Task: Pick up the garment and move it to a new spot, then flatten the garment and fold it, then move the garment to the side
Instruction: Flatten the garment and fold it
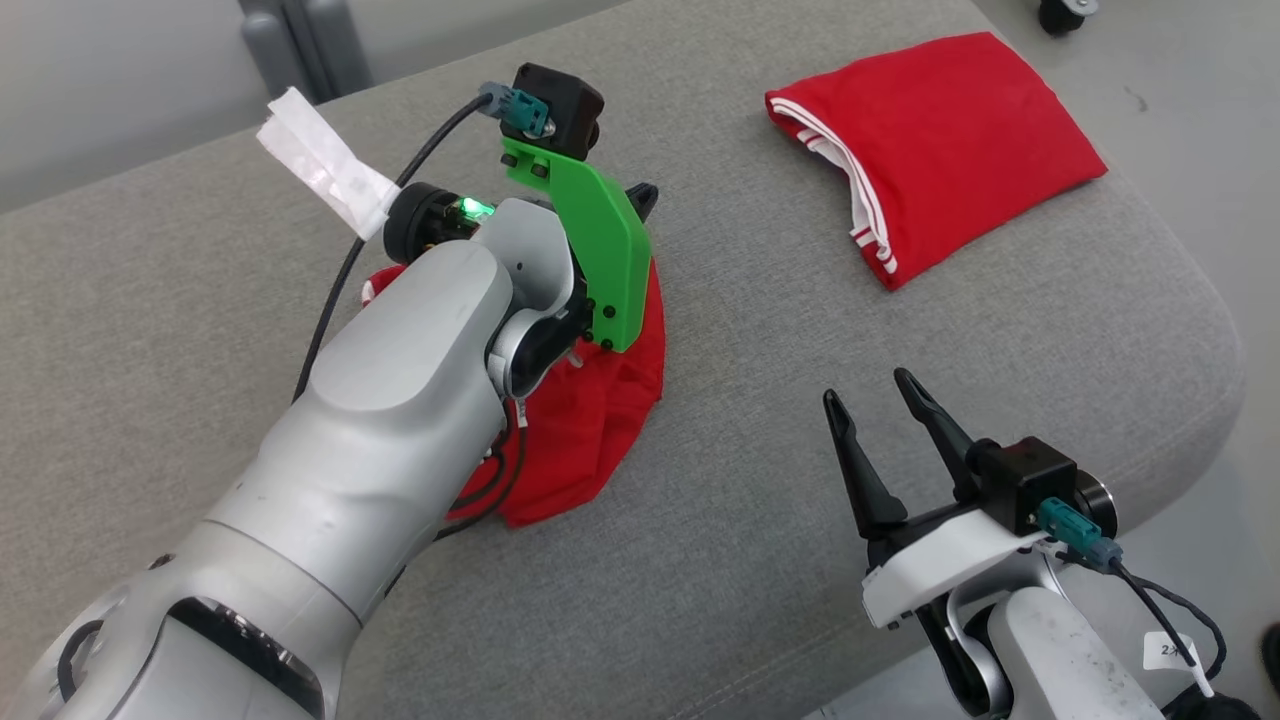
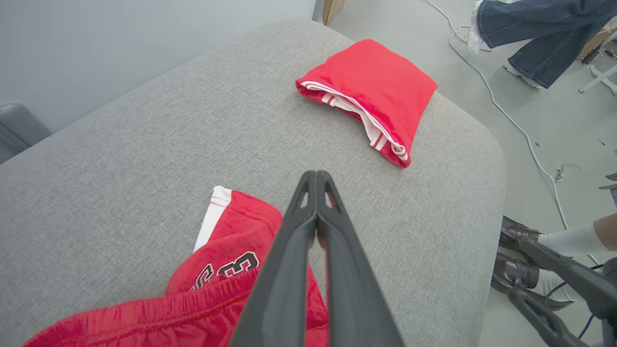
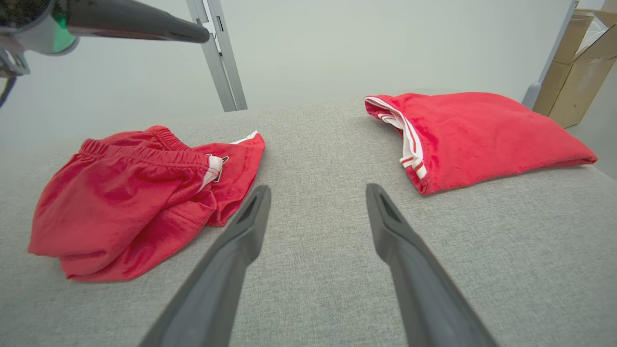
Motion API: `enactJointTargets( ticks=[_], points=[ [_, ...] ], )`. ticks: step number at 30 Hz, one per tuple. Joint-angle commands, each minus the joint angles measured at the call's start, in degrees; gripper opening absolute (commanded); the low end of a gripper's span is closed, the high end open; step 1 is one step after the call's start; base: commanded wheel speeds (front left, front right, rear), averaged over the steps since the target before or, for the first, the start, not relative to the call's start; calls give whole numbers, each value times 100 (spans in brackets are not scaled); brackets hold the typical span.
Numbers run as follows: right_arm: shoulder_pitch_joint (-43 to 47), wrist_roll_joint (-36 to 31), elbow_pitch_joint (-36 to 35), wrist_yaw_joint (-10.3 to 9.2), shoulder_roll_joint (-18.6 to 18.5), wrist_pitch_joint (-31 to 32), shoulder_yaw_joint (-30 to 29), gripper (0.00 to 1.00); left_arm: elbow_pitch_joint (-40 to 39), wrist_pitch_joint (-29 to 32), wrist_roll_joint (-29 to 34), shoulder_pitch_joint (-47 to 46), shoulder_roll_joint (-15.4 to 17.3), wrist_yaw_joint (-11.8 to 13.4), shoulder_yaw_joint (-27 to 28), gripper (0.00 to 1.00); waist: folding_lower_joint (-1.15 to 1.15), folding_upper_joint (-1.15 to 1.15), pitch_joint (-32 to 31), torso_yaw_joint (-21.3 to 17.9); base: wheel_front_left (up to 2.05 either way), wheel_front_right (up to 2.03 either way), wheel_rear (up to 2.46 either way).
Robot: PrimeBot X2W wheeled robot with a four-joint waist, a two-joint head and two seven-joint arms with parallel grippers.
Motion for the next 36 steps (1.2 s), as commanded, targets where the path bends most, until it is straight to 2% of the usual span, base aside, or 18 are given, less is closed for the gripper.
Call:
enactJointTargets(
  ticks=[1,4,5,6,7,8,19,27,30,31,32,33,36],
  points=[
    [11,-17,-21,-10,-12,30,12,100,114,144,88,-5,49,92,-87,0,0,0,-198,293,0,0,0],
    [-6,0,-73,-9,-16,76,48,100,275,446,61,105,64,146,-188,0,0,0,-237,389,0,0,0],
    [-15,0,-94,-10,-8,96,53,100,332,552,63,164,50,162,-243,22,0,0,-230,410,0,0,0],
    [-21,-3,-110,-10,-2,96,63,100,372,622,35,209,46,177,-266,36,0,0,-218,420,0,0,0],
    [-33,2,-130,-9,7,100,78,100,404,705,1,248,43,156,-289,93,0,0,-192,425,0,0,0],
    [-49,9,-145,-10,13,106,99,100,429,758,-25,274,39,143,-301,100,0,0,-163,418,0,0,0],
    [-177,78,-115,-10,87,19,153,100,678,1285,-52,144,79,-18,-506,100,0,0,299,-56,0,0,0],
    [-136,95,-6,-10,165,-93,73,100,796,2479,-162,91,66,-134,-837,100,0,0,418,-314,0,0,0],
    [-104,79,23,-10,184,-121,40,100,628,2625,-219,117,43,-175,-866,100,0,0,412,-308,0,0,0],
    [-105,71,28,-9,192,-129,38,100,553,2554,-217,113,36,-174,-853,91,0,0,410,-299,0,0,0],
    [-121,63,32,-9,199,-137,53,100,466,2443,-153,89,40,-186,-863,25,0,0,409,-285,0,0,0],
    [-145,59,37,-9,202,-140,61,100,419,2330,-98,70,61,-185,-866,0,0,0,408,-272,0,0,0],
    [-209,40,34,-10,203,-144,54,100,244,1679,23,8,137,-211,-772,0,0,0,393,-204,0,0,0]
  ],
)
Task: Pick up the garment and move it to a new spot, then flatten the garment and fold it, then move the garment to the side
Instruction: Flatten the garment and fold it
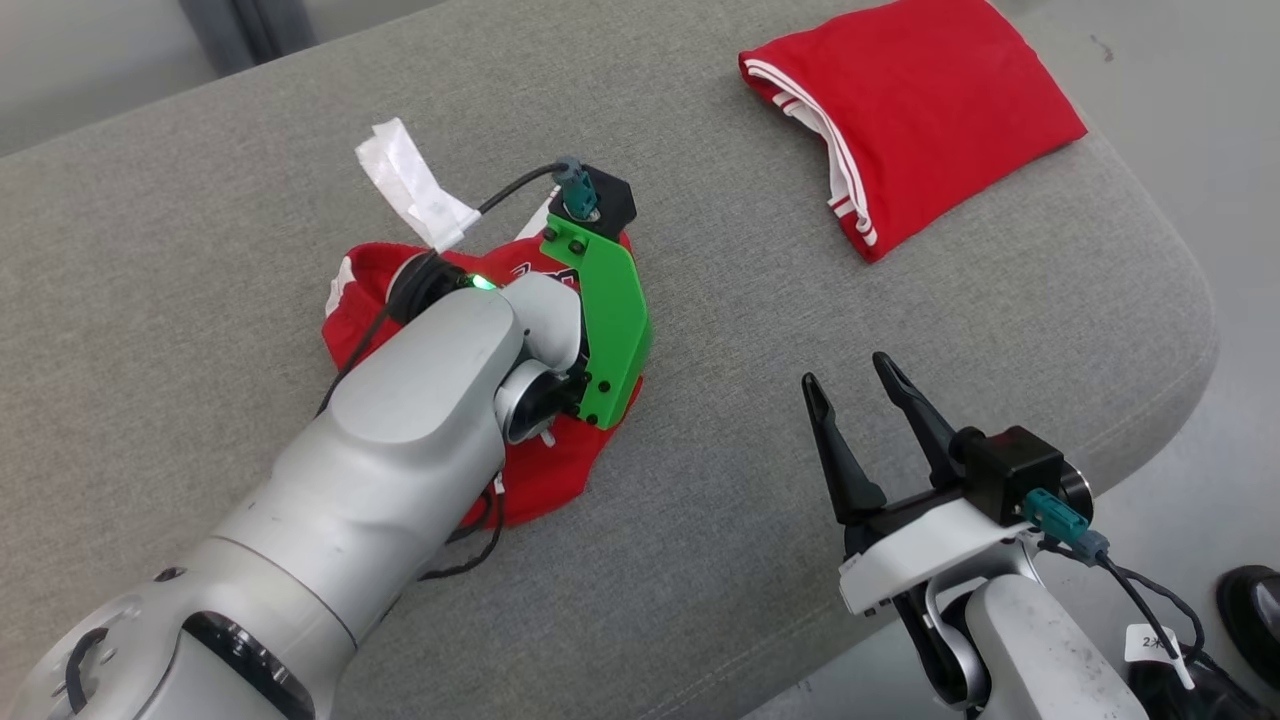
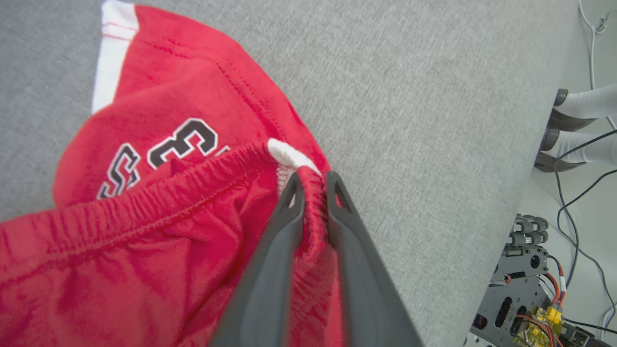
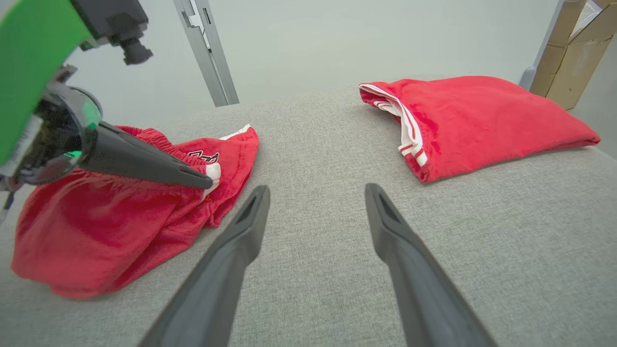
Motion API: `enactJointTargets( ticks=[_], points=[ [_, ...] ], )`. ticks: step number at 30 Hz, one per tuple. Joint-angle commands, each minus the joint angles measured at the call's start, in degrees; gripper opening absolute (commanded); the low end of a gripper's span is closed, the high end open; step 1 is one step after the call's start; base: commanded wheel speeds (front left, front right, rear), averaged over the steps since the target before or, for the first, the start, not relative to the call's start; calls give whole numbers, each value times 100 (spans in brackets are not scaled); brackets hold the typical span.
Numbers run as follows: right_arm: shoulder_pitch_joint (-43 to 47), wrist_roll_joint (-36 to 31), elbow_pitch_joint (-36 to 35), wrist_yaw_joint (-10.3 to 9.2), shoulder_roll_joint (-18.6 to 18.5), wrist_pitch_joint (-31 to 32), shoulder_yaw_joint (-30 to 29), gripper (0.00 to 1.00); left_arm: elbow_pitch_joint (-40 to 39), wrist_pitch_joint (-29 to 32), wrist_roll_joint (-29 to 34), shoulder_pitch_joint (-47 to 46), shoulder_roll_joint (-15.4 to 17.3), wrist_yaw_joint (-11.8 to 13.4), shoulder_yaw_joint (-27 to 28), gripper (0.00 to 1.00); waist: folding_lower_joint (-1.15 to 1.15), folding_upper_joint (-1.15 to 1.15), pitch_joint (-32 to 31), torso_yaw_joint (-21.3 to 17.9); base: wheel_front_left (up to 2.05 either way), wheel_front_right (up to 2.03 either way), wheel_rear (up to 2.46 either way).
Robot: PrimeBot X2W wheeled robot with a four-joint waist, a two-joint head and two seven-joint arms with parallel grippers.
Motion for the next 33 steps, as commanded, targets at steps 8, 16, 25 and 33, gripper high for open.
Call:
enactJointTargets(
  ticks=[8,16,25,33],
  points=[
    [-3,-99,13,-10,-64,10,-74,100,-548,-1777,153,-575,26,-156,466,0,0,0,-150,354,0,0,0],
    [81,-113,-72,-11,-216,144,-93,100,-1969,-3572,-42,-1195,232,-239,742,0,0,0,-409,758,0,0,0],
    [236,-124,-288,-11,-311,351,-43,100,-3128,-3506,-774,-123,1310,-238,-285,0,0,0,-552,1340,0,0,0],
    [313,-134,-447,-11,-398,486,-67,100,-2717,-3748,-901,1303,2227,-202,-978,0,0,0,-563,1774,0,0,0]
  ],
)
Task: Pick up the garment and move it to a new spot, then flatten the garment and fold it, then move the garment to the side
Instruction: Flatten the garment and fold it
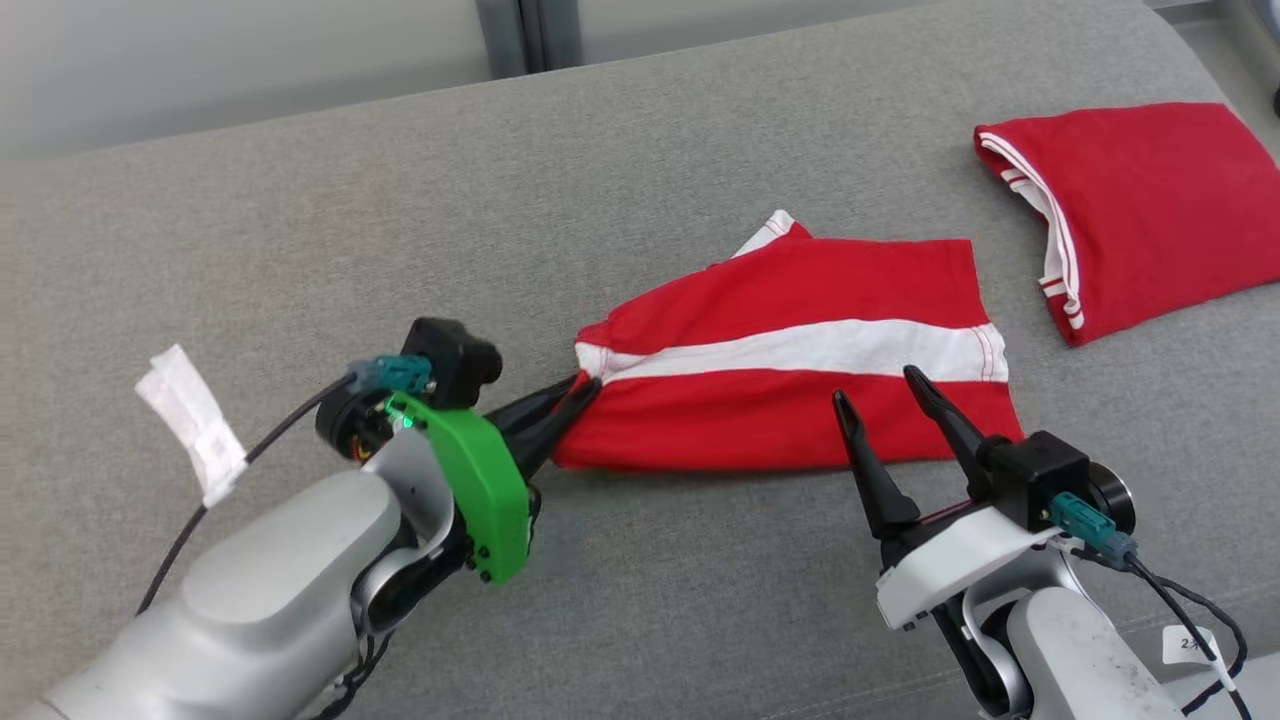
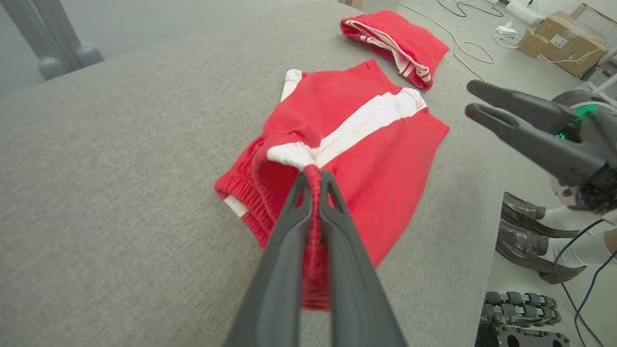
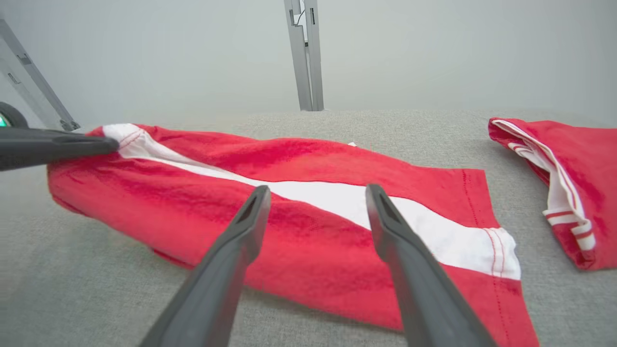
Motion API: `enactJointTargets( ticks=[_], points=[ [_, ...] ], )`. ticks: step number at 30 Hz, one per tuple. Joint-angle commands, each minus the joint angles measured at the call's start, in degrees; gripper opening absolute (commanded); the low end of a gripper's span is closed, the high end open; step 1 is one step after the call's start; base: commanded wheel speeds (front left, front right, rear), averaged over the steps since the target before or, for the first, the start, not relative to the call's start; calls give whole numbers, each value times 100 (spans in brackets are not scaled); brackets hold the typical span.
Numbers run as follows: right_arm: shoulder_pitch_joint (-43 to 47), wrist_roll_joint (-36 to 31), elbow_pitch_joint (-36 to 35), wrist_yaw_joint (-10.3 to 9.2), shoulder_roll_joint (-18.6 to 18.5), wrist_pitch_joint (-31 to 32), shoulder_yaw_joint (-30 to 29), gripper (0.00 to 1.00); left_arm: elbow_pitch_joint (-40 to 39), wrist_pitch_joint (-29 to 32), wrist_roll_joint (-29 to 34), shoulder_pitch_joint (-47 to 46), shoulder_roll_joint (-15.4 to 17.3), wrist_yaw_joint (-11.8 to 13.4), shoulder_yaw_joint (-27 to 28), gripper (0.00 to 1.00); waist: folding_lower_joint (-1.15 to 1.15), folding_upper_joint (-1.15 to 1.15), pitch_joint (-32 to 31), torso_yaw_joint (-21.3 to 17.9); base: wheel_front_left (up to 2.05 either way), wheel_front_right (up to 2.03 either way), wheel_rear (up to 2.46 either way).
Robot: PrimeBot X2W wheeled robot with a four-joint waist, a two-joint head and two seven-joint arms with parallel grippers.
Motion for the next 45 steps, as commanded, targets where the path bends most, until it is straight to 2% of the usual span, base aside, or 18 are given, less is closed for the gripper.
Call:
enactJointTargets(
  ticks=[1,6,10,15,17,21,27,30,34,38,45],
  points=[
    [72,-35,-37,-11,-39,32,-1,100,101,-138,-10,215,44,35,6,0,0,0,-44,201,0,0,0],
    [81,-44,-107,-11,-53,98,0,100,519,-731,-31,690,167,190,115,0,0,0,-119,311,0,0,0],
    [108,-31,-138,-11,-57,134,-14,100,705,-1050,-291,1091,115,296,312,0,0,0,-204,344,0,0,0],
    [193,-49,-186,-11,-27,150,-79,100,785,-1306,-478,1603,52,643,744,0,0,0,-299,385,0,0,0],
    [208,-39,-202,-11,-45,153,-117,100,752,-1333,-486,1831,-8,740,882,100,0,0,-340,418,0,0,0],
    [303,-42,-236,-10,-55,178,-203,100,566,-1354,-263,2223,-83,902,1395,100,0,0,-436,500,0,0,0],
    [425,-47,-311,-10,-86,205,-375,100,-260,-1354,716,3190,-309,1122,3068,100,0,0,-603,656,0,0,0],
    [484,-79,-372,-10,-82,238,-497,100,-792,-1350,1460,3748,-505,1013,4059,100,0,0,-707,724,0,0,0],
    [557,-100,-420,-10,-104,258,-686,100,-1109,-1351,2258,4333,-823,763,5006,100,0,0,-847,775,0,0,0],
    [610,-116,-440,-10,-115,317,-760,100,-1105,-1351,2717,4694,-1062,539,5575,100,0,0,-1002,806,0,0,0],
    [708,-52,-320,-10,-26,224,-991,100,-1089,-1352,3222,5051,-1425,325,6199,100,0,0,-1181,864,0,0,0]
  ],
)
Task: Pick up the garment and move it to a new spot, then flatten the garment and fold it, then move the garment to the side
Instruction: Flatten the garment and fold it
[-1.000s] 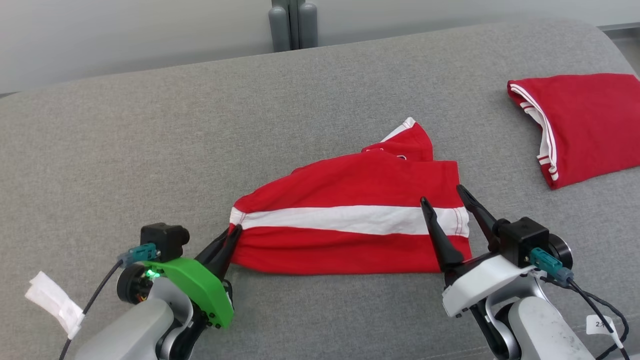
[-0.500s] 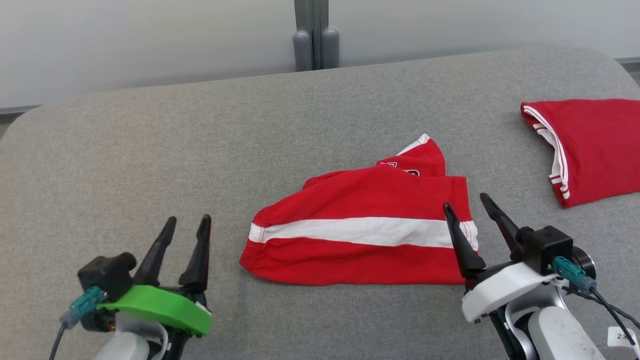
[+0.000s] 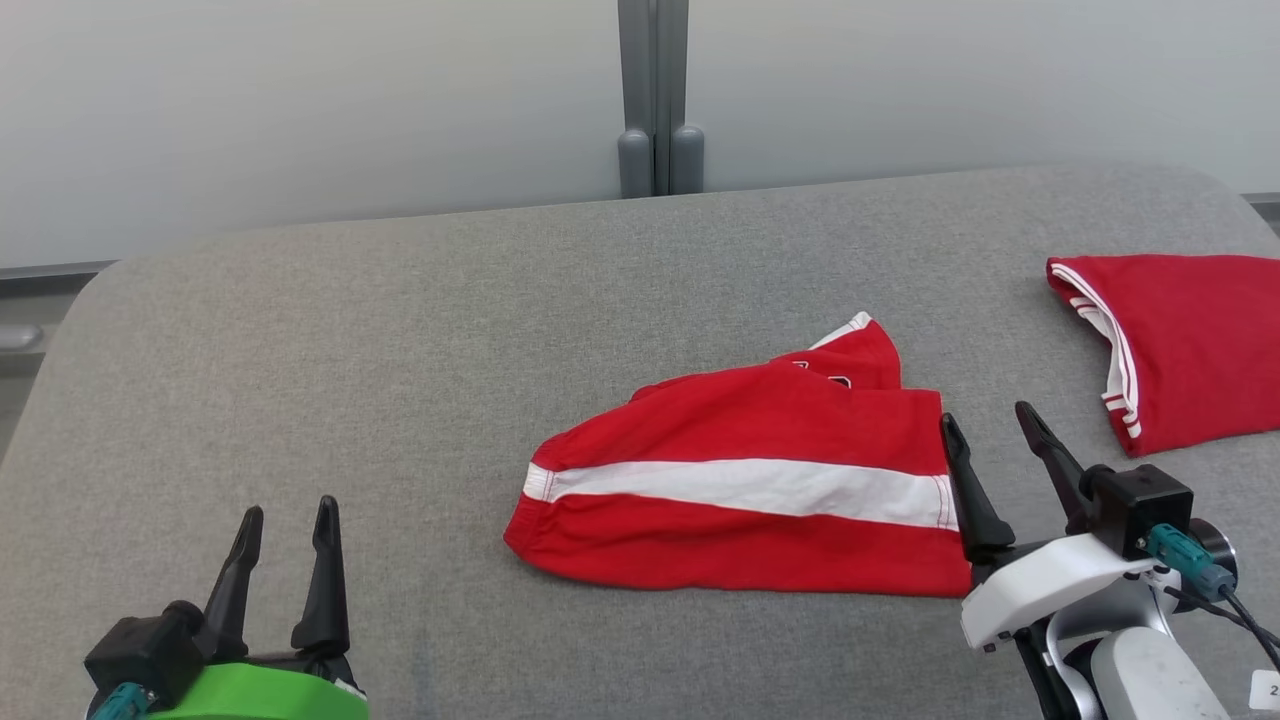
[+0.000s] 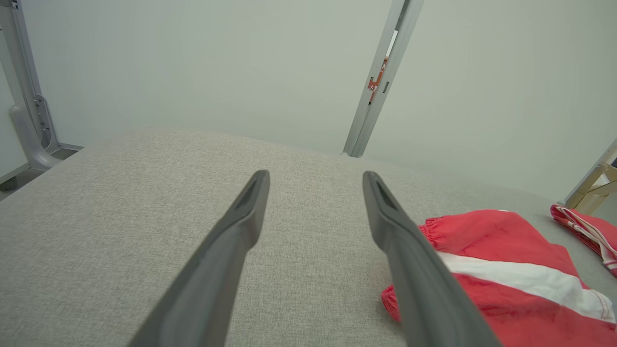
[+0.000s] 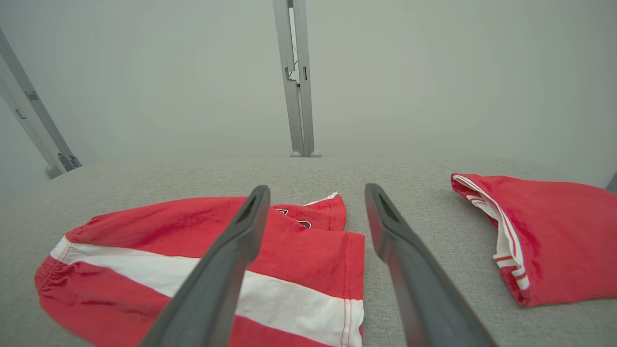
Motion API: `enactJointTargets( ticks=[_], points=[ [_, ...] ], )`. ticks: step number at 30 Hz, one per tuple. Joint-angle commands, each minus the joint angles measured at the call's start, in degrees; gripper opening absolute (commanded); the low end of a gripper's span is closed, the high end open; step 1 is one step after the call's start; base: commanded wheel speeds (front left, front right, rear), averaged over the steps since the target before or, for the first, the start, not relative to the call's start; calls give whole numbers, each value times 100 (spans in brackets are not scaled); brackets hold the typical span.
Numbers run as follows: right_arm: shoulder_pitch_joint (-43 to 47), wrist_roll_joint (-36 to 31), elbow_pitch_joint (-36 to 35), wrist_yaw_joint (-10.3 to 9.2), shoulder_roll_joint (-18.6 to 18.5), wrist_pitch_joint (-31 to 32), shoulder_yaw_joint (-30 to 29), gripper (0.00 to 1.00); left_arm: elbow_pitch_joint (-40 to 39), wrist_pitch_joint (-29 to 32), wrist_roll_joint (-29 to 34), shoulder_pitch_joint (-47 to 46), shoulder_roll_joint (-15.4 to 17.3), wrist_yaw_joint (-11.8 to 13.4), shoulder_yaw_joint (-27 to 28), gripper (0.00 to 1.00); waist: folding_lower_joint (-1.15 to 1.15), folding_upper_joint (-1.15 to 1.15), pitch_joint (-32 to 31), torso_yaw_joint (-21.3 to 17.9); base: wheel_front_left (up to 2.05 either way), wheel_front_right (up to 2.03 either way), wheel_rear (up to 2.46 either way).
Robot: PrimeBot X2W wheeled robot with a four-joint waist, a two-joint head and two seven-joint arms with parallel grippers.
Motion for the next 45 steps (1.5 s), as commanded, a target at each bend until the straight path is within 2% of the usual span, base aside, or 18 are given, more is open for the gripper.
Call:
enactJointTargets(
  ticks=[1,11,25,31,35,40,45],
  points=[
    [49,27,33,-9,40,-37,26,100,60,-13,111,129,-24,-53,46,100,0,0,-42,26,0,0,0],
    [8,68,154,-10,86,-63,143,100,209,-14,217,206,-165,-212,326,100,0,0,-23,8,0,0,0],
    [-91,74,164,-9,64,-65,249,100,528,44,292,-45,-116,-325,-39,100,0,0,40,-40,0,0,0],
    [-94,310,333,-9,129,611,-62,100,715,387,337,-557,-94,-360,-502,100,0,0,180,-53,0,0,0],
    [-181,374,459,-9,117,1224,-251,100,898,946,180,-1075,-227,-374,-1073,100,0,0,321,-89,0,0,0],
    [-289,442,489,-9,182,1645,-294,100,1257,1606,-170,-1607,-368,-379,-1557,100,0,0,458,-212,0,0,0],
    [-441,610,647,-9,272,1980,-288,100,1742,1935,-281,-1965,-376,-347,-1641,100,0,0,573,-378,0,0,0]
  ],
)
